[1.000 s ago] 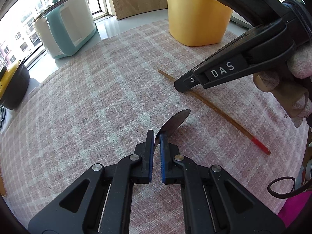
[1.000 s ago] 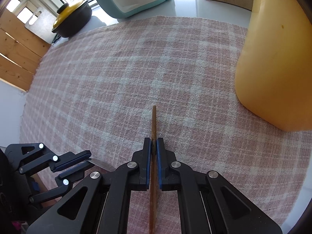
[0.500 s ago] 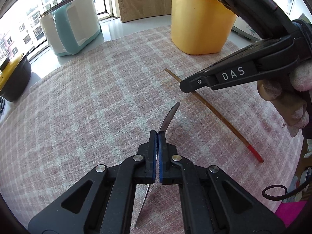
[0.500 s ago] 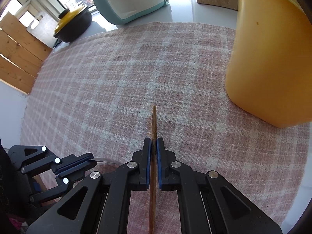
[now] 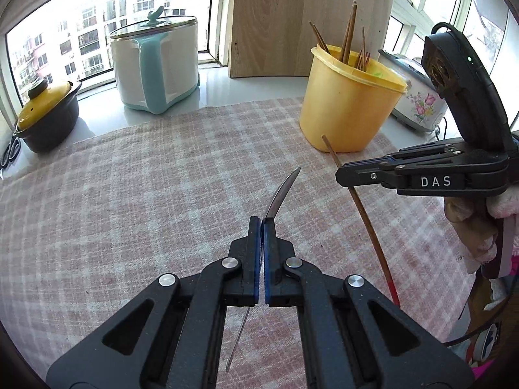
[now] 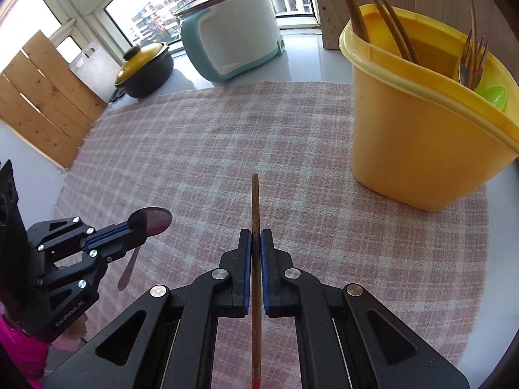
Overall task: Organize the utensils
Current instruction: 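Carry the silver spoon and chopstick with both tools over the yellow container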
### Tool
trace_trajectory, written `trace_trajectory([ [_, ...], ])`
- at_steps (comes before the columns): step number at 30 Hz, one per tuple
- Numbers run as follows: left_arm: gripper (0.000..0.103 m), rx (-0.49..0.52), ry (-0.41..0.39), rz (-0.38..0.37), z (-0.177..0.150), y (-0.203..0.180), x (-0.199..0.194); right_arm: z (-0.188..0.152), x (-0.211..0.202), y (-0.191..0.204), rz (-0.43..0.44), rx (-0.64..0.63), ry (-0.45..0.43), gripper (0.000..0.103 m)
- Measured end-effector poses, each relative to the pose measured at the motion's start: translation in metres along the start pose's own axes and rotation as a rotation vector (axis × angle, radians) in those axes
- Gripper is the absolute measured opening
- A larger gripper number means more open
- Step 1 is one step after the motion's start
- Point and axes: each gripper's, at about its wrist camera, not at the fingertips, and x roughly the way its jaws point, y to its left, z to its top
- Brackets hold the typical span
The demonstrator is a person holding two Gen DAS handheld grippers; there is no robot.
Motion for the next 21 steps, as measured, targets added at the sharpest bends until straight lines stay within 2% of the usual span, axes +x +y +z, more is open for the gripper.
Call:
trace_trajectory([
  [9,0.000,-0.058,-0.100,-0.039,0.022,0.002,-0.034,-0.001,-0.046,0.006,-0.002,-0.013,-0.121,0.004],
  [21,0.000,-0.114,-0.234,-0.152,0.071,-0.014,-0.060,0.004,-0.113,0.004,-0.032,-0.034,-0.271,0.004],
])
